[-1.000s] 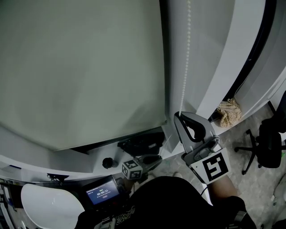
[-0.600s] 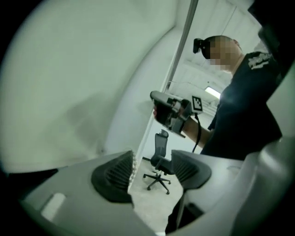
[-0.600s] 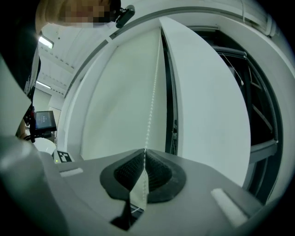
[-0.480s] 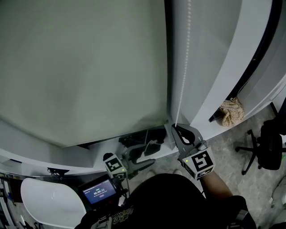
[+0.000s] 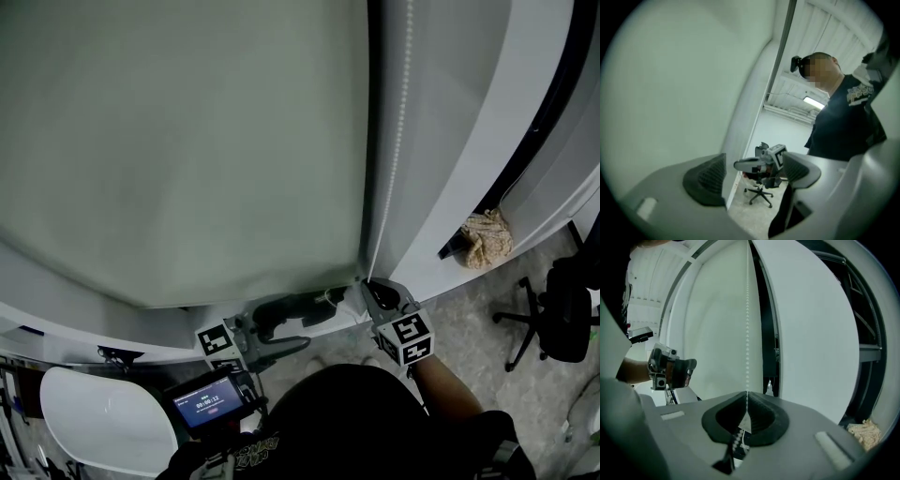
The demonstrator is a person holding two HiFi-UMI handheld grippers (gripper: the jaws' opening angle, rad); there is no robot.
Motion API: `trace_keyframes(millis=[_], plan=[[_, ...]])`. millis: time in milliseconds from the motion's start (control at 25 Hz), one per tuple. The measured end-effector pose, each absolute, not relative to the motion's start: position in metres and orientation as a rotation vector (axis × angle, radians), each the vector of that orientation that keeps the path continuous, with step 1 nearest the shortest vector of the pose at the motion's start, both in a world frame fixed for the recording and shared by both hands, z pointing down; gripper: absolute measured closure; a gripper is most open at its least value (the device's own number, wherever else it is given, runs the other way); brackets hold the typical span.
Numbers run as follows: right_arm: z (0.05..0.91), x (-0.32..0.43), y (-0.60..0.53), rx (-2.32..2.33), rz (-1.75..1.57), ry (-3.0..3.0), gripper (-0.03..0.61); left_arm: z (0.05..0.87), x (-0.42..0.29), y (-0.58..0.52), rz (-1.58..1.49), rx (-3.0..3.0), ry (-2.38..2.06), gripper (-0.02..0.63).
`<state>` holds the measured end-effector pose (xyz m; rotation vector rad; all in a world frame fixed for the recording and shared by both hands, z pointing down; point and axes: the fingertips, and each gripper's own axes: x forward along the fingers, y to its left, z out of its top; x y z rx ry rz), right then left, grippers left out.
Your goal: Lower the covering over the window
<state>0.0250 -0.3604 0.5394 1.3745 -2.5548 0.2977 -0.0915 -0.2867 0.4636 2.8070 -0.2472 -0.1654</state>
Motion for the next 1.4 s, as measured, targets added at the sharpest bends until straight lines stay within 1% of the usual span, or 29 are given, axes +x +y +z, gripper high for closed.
trace_keyframes(millis=[160,240,480,560,600,640,680,720,840,880,1000,1080,1120,1160,1200,1240,1400], plan=[[0.57,0.021,-0.352,1.333,0.346,-2.519,0.566,0.445,-0.066,-0.278,-0.181,2.858,-0.154,0.25],[0.591,0.024,-0.348,1.315,0.382,-2.483,0.566,0.434,-0.046,-0.278,-0.197,2.879,-0.131,0.264],[0.65,0.034,-0.331,1.27,0.605,-2.416,0.566,0.401,0.006,-0.307,-0.237,2.929,-0.237,0.287],[0.668,0.032,-0.321,1.212,0.658,-2.394,0.566,0.385,0.02,-0.317,-0.286,2.938,-0.261,0.335],[0.679,0.029,-0.314,1.168,0.696,-2.38,0.566,0.376,0.024,-0.322,-0.32,2.939,-0.281,0.345],[0.69,0.025,-0.306,1.116,0.743,-2.365,0.566,0.367,0.027,-0.327,-0.355,2.937,-0.304,0.374],[0.7,0.02,-0.296,1.058,0.793,-2.35,0.566,0.359,0.028,-0.331,-0.386,2.932,-0.325,0.417],[0.709,0.015,-0.285,0.995,0.834,-2.336,0.566,0.352,0.03,-0.333,-0.412,2.926,-0.334,0.442],[0.728,0.006,-0.262,0.858,0.888,-2.309,0.566,0.337,0.037,-0.33,-0.457,2.921,-0.296,0.437],[0.73,0.006,-0.26,0.842,0.888,-2.309,0.566,0.332,0.04,-0.327,-0.471,2.924,-0.274,0.423],[0.73,0.008,-0.263,0.811,0.859,-2.317,0.566,0.315,0.049,-0.316,-0.536,2.923,-0.206,0.408],[0.73,0.007,-0.263,0.782,0.848,-2.326,0.566,0.304,0.053,-0.313,-0.564,2.94,-0.203,0.407],[0.73,0.006,-0.262,0.766,0.848,-2.33,0.566,0.299,0.052,-0.314,-0.58,2.957,-0.227,0.425],[0.73,0.006,-0.261,0.753,0.847,-2.333,0.566,0.294,0.05,-0.315,-0.593,2.974,-0.262,0.489],[0.731,0.006,-0.26,0.743,0.845,-2.335,0.566,0.291,0.047,-0.316,-0.597,2.99,-0.3,0.584],[0.734,0.007,-0.26,0.738,0.84,-2.334,0.566,0.289,0.045,-0.317,-0.588,3.003,-0.339,0.605],[0.736,0.015,-0.258,0.72,0.826,-2.329,0.566,0.294,0.036,-0.326,-0.509,3.012,-0.504,0.607]])
